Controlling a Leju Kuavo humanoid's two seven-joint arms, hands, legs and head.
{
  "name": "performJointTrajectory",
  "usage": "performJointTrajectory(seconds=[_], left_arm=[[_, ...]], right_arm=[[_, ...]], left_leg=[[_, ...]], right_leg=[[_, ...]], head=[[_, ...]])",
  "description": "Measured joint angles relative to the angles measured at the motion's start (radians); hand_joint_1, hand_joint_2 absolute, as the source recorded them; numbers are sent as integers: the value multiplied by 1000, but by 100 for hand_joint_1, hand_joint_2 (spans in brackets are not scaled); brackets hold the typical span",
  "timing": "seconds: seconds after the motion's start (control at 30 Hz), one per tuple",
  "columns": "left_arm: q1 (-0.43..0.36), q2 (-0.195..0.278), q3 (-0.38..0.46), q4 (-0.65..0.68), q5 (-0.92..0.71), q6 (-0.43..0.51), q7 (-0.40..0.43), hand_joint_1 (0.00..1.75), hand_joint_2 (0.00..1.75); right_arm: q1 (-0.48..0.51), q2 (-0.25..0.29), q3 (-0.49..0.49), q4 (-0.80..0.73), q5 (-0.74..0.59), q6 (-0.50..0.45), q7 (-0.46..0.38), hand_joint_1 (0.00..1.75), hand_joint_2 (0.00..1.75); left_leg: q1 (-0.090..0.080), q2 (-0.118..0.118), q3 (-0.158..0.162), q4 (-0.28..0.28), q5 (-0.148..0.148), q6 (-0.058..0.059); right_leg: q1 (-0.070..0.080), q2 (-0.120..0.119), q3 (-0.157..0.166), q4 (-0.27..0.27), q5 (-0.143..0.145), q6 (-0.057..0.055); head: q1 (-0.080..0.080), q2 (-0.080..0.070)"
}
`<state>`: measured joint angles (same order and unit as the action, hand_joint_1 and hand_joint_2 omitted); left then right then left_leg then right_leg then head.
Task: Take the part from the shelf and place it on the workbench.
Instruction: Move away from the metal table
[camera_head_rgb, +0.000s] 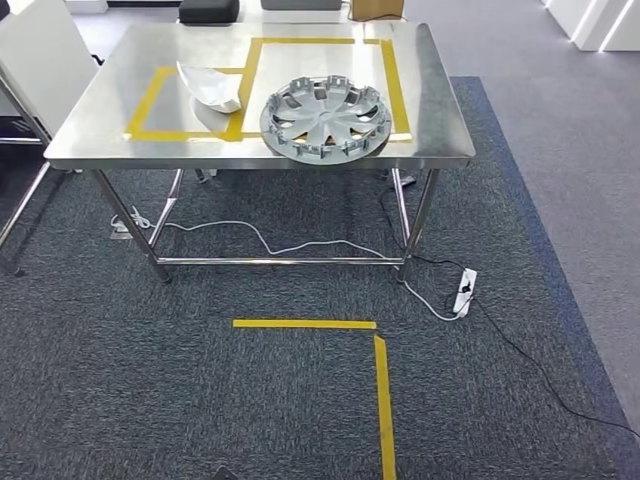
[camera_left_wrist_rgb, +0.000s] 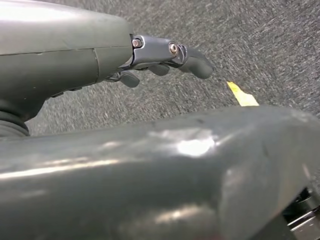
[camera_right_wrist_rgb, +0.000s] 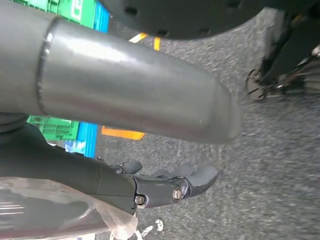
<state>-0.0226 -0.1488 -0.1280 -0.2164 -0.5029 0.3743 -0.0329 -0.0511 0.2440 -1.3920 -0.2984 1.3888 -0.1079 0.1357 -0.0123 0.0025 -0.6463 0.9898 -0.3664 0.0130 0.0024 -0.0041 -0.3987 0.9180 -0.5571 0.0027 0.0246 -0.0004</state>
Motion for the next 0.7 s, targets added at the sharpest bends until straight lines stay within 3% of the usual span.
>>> performJointTrajectory(seconds=[0.03,0.07,0.13,0.17,0.2,0.23,0.27,0.3,0.37,0.4,0.47,0.5,0.53,0.63,0.67,0.7], left_arm=[[1,1,-4,1,-1,4,4,0,0],[3,2,-5,2,-1,8,6,0,0],[4,3,-7,2,0,14,9,0,0],[4,4,-7,2,0,16,9,0,0],[4,4,-7,2,0,18,10,0,0],[3,4,-7,2,1,18,10,0,0],[3,5,-7,2,2,18,11,0,0],[3,5,-7,2,6,14,11,0,0],[2,5,-6,2,24,-8,9,0,0],[3,5,-4,3,38,-26,6,0,0],[9,6,3,3,71,-67,-1,0,0],[13,7,9,3,87,-89,-4,0,0],[18,9,17,4,104,-113,-7,0,0],[32,15,45,4,152,-190,-13,0,0],[38,17,55,2,163,-211,-13,0,0],[45,20,63,-1,171,-228,-11,0,0]], right_arm=[[0,-2,0,4,2,0,-2,0,0],[0,-4,0,7,5,0,-4,0,0],[0,-6,0,11,9,0,-5,0,0],[0,-6,0,13,10,0,-6,0,0],[-1,-7,0,15,11,0,-6,0,0],[-1,-8,0,17,11,0,-6,0,0],[-2,-8,0,19,12,0,-7,0,0],[-2,-9,0,20,12,0,-8,0,0],[-3,-9,0,22,14,0,-11,0,0],[-3,-9,0,23,14,0,-13,0,0],[-2,-10,0,24,16,-1,-17,0,0],[0,-11,0,24,17,-2,-19,0,0],[1,-12,0,25,18,-3,-21,0,0],[3,-16,1,29,21,-7,-26,0,0],[2,-18,1,31,21,-9,-28,0,0],[2,-19,1,32,22,-10,-31,0,0]], left_leg=[[1,-1,-7,24,-35,-6],[4,-3,-18,68,-89,-12],[9,-3,-37,200,-198,-23],[12,-3,-39,260,-219,-27],[15,-3,-32,298,-210,-31],[17,-2,-14,307,-180,-33],[19,-2,20,280,-147,-34],[21,-3,71,222,-133,-34],[20,-4,175,69,-164,-27],[18,-4,204,18,-185,-20],[14,-2,206,-10,-188,-2],[14,0,196,-11,-176,7],[15,3,183,-13,-162,17],[14,8,131,-13,-119,29],[13,8,111,-11,-105,29],[13,9,92,-9,-91,28]], right_leg=[[-2,-4,-13,1,13,-7],[-4,-7,-30,3,27,-13],[-4,-12,-69,14,52,-18],[-4,-14,-89,21,64,-17],[-4,-17,-111,30,76,-16],[-4,-18,-134,40,87,-13],[-5,-19,-157,51,97,-9],[-5,-20,-179,63,106,-5],[-4,-19,-209,83,123,7],[-5,-19,-216,87,132,13],[-7,-18,-223,86,151,25],[-10,-15,-228,90,144,30],[-11,-11,-237,107,116,35],[-13,-1,-275,258,-42,45],[-13,0,-281,316,-70,47],[-13,0,-274,357,-73,49]], head=[[-2,0],[-4,0],[-8,0],[-8,0],[-8,0],[-8,0],[-8,0],[-8,0],[-8,0],[-8,0],[-7,0],[-8,0],[-7,0],[-2,0],[-1,0],[-1,0]])
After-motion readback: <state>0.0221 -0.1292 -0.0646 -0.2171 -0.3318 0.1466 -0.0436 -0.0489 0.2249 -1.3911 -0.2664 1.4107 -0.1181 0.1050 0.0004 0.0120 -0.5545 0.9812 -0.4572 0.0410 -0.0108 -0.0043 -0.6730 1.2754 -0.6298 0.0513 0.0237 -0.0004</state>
